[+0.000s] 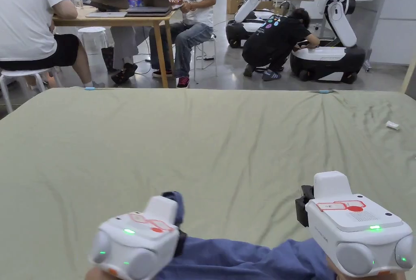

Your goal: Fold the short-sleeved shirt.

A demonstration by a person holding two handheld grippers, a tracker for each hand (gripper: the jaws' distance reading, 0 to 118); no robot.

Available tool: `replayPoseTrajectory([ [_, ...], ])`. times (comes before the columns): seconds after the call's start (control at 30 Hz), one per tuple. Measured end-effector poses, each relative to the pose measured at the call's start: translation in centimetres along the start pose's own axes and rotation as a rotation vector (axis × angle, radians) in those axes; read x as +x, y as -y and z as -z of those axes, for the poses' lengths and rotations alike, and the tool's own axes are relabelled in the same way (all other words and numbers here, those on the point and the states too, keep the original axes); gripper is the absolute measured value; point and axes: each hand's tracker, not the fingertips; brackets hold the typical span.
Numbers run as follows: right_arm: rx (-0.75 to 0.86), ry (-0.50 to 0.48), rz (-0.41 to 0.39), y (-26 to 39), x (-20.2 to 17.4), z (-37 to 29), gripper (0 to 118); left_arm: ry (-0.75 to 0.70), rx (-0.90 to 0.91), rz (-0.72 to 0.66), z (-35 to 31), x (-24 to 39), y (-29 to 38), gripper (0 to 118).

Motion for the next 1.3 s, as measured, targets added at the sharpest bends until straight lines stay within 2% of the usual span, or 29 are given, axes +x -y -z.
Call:
replayPoseTrajectory([
  [0.1,-0.005,0.005,0.030,0.6,1.5,-0.1,0,-0.022,-0.089,0.142,3.3,4.7,0.5,5],
  [0.2,-0.006,0.001,0.051,1.4,2.4,-0.2,0,-0.086,-0.137,0.235,6.8,5.9,2.7,6],
  [0.23,-0.006,0.006,0.055,1.6,2.6,-0.3,0,-0.088,-0.141,0.222,7.3,5.9,3.0,10],
  [0.27,-0.009,0.009,0.062,1.7,2.9,-0.2,0,-0.075,-0.139,0.201,7.2,5.6,3.0,20],
  [0.3,-0.014,0.003,0.069,1.8,3.1,-0.1,0,-0.021,-0.108,0.149,5.3,5.4,2.5,38],
  [0.33,-0.016,-0.001,0.070,1.8,3.1,-0.1,0,0.024,-0.072,0.106,4.2,4.9,2.1,70],
  [0.37,-0.017,-0.001,0.069,1.8,3.1,-0.2,0,0.073,-0.025,0.034,3.0,4.1,1.5,86],
  [0.4,-0.017,-0.002,0.068,1.8,3.1,-0.2,0,0.125,0.024,-0.044,2.3,2.9,0.9,93],
  [0.47,-0.023,-0.018,0.073,1.8,3.1,-0.1,0,0.210,0.093,-0.191,1.3,0.4,0.3,94],
  [0.57,-0.020,-0.026,0.071,1.9,2.8,0.0,0,0.196,0.068,-0.429,1.5,-3.1,0.2,94],
  [0.6,-0.020,-0.028,0.075,1.9,2.8,0.0,0,0.179,0.079,-0.516,1.8,-4.2,0.7,93],
  [0.63,-0.020,-0.035,0.082,2.0,2.8,0.2,0,0.138,0.056,-0.578,2.3,-4.8,1.1,84],
  [0.67,-0.021,-0.037,0.087,2.2,2.7,0.2,0,0.103,-0.007,-0.615,3.1,-5.2,1.6,65],
  [0.7,-0.023,-0.036,0.087,2.4,2.7,0.3,0,0.127,-0.045,-0.589,3.8,-4.6,2.1,29],
  [0.73,-0.025,-0.037,0.086,2.5,2.6,0.3,0,0.146,-0.078,-0.563,4.5,-4.3,2.6,0],
  [0.87,-0.037,-0.035,0.088,2.5,2.8,0.3,0,0.286,-0.127,-0.570,6.5,-0.8,3.7,0],
  [1.07,-0.043,-0.027,0.088,2.7,3.3,0.8,0,0.399,-0.108,-0.461,7.8,5.2,2.6,0],
  [1.17,-0.046,-0.021,0.086,2.9,3.4,0.9,0,0.326,-0.132,-0.486,7.9,4.6,2.8,0],
  [1.23,-0.045,-0.020,0.081,2.9,3.2,0.8,0,0.312,-0.106,-0.584,6.9,2.5,3.2,0],
  [1.3,-0.045,-0.025,0.072,3.0,2.7,0.6,0,0.284,-0.025,-0.597,4.7,0.4,3.3,0],
])
